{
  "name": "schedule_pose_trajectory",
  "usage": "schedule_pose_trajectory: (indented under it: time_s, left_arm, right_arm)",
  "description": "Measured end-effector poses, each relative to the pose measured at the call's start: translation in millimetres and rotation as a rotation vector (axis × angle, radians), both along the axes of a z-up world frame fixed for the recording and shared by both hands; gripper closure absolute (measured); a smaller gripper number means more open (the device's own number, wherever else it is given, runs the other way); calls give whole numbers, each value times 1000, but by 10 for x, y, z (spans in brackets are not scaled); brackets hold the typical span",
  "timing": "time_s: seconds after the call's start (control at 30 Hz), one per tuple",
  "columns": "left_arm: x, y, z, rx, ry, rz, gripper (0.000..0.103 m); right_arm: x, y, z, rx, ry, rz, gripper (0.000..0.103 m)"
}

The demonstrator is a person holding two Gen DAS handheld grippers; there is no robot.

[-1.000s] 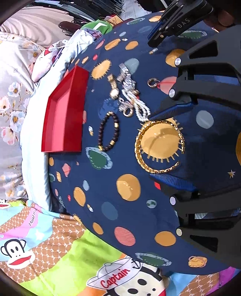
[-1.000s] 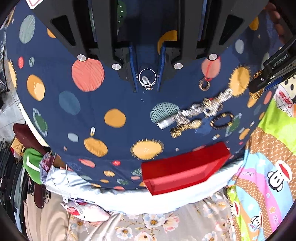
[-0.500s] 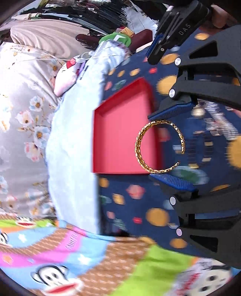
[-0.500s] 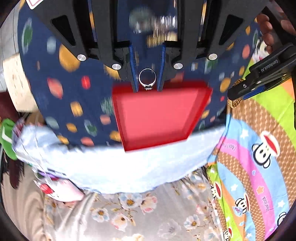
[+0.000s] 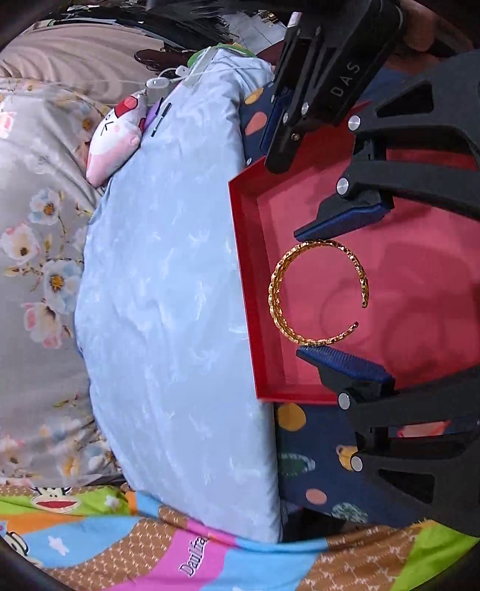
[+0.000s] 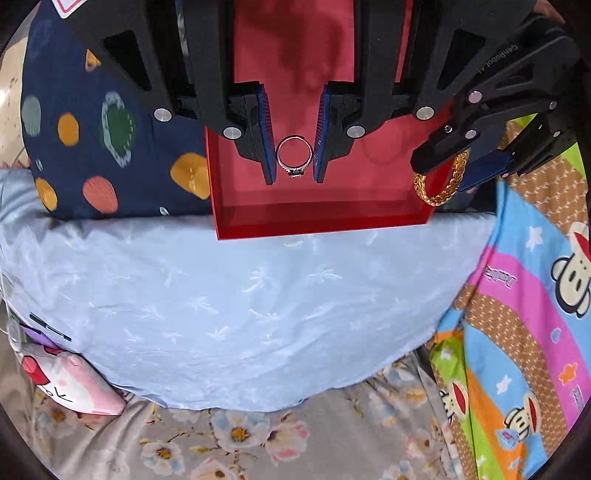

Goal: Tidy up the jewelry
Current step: 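Carry the bangle into the red tray and open the left tool while the right releases the ring there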

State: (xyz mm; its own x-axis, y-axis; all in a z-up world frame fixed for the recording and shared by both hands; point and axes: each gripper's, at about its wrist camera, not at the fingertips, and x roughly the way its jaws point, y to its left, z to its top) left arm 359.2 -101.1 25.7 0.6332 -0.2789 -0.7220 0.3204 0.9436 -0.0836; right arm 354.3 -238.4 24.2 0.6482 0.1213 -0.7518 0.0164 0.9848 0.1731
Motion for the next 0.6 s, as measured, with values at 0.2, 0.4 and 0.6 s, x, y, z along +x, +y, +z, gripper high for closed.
schedule_pose_trajectory:
  time_s: [0.2,0.4,0.6]
  left_arm:
    - [342,-95,-228,25,35,15,45]
    - [366,31,-172,28,11,78,32]
    - [-4,218,-103,74,-30,117,29]
  right_arm:
    - [334,-54,-224,-26,34,0,75]
    - [348,-175,-287,29,42,-48,56]
    - [109,-167,-239,-81,-23,-155,55]
